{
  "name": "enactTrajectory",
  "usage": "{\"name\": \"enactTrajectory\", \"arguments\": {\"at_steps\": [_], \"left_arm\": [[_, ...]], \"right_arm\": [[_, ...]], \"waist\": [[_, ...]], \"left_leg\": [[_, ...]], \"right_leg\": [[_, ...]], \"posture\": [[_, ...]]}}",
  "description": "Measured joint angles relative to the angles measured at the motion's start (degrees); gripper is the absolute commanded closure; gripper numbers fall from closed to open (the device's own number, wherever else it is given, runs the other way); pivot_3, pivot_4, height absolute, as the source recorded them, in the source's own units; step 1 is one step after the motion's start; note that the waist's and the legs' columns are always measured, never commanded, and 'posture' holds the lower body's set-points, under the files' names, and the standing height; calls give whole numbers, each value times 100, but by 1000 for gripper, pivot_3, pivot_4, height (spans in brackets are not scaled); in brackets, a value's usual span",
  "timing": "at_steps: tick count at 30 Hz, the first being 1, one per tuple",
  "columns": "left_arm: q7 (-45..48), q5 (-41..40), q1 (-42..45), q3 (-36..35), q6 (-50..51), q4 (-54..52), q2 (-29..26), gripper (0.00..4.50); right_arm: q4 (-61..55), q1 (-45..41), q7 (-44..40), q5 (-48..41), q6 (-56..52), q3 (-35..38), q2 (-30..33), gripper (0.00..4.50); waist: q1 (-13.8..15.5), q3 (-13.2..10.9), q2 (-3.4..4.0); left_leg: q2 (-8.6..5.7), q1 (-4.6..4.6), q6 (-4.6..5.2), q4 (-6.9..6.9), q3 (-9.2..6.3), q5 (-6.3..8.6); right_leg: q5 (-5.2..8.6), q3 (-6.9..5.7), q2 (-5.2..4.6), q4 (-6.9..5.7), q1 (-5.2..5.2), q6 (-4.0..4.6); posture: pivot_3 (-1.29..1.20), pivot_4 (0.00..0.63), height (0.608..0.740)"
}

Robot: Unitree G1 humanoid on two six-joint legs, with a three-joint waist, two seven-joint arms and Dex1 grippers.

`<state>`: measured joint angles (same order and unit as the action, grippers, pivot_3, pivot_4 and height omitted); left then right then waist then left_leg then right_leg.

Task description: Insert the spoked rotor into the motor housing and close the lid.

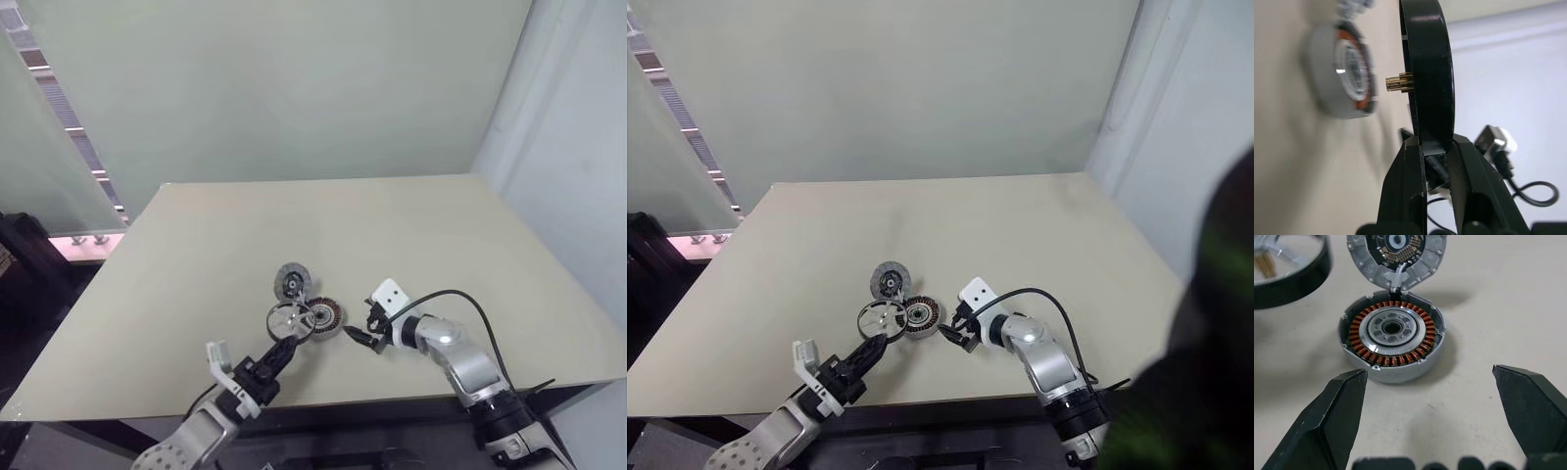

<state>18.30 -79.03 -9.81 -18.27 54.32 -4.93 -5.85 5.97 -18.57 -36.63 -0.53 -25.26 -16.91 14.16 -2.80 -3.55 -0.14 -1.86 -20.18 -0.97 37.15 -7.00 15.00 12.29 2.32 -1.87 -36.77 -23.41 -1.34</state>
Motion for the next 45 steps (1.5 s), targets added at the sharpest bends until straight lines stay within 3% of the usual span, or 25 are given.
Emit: {"name": "enactTrajectory", "arguments": {"at_steps": [17, 45], "left_arm": [[115, 973, 1630, 198, -315, 1793, 391, 4248], [96, 1655, 1932, 3, -373, 2296, 569, 4248]], "right_arm": [[-507, 387, 191, -8, -364, 72, 134, 0], [-660, 531, 280, -11, -497, 167, 133, 0]], "waist": [[-2, 2, -3], [-4, 2, -3]], "left_leg": [[-3, -3, 2, -2, -2, -2], [-3, 0, 2, -2, -1, -2]], "right_leg": [[-8, 2, 2, -1, 0, -12], [-11, 3, 2, -1, 1, -19]], "posture": [[0, 0, 740], [0, 0, 740]]}}
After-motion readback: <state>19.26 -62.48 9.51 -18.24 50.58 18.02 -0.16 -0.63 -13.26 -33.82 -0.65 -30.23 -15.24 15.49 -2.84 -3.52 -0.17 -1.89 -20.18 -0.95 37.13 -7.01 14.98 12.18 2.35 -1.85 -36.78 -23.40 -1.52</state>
